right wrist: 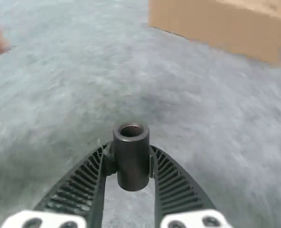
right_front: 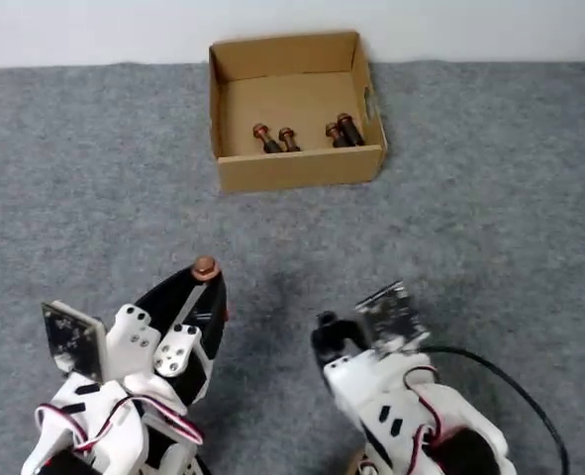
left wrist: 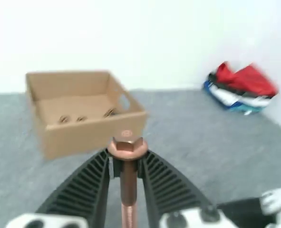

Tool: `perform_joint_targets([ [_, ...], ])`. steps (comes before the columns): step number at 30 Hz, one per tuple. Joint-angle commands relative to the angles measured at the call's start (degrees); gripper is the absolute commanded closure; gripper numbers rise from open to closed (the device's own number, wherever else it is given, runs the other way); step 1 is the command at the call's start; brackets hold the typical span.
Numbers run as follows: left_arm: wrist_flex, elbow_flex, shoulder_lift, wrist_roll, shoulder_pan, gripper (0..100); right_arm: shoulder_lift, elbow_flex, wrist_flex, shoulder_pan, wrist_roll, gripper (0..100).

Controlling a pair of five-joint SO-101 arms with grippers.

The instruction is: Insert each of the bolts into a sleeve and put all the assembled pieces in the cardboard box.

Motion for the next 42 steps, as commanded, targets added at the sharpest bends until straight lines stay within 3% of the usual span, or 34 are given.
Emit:
perform_joint_targets([
  [1,-5.80,-0.48,-0.18,5.10,3.08,100,0.75,-0.18,-3.12,-6.20,3.25,99.1],
  [7,-6.15,-0.57,-0.26,7.65,8.88,100,1.01,-0.09,-4.70,-9.36,3.78,99.1],
  [13,-6.86,1.63,-0.18,8.35,13.36,100,1.01,-0.18,-10.33,-9.36,9.32,99.1],
  [27,-13.19,6.99,-0.35,8.35,13.19,100,0.75,-0.44,-11.21,-9.54,10.20,99.1],
  [33,-12.92,6.99,-0.35,8.35,7.65,100,0.57,-0.53,-11.21,-9.54,10.20,99.1],
  [42,-12.92,7.87,-0.09,8.44,11.96,100,0.57,-1.49,-11.21,-9.54,10.20,99.1],
])
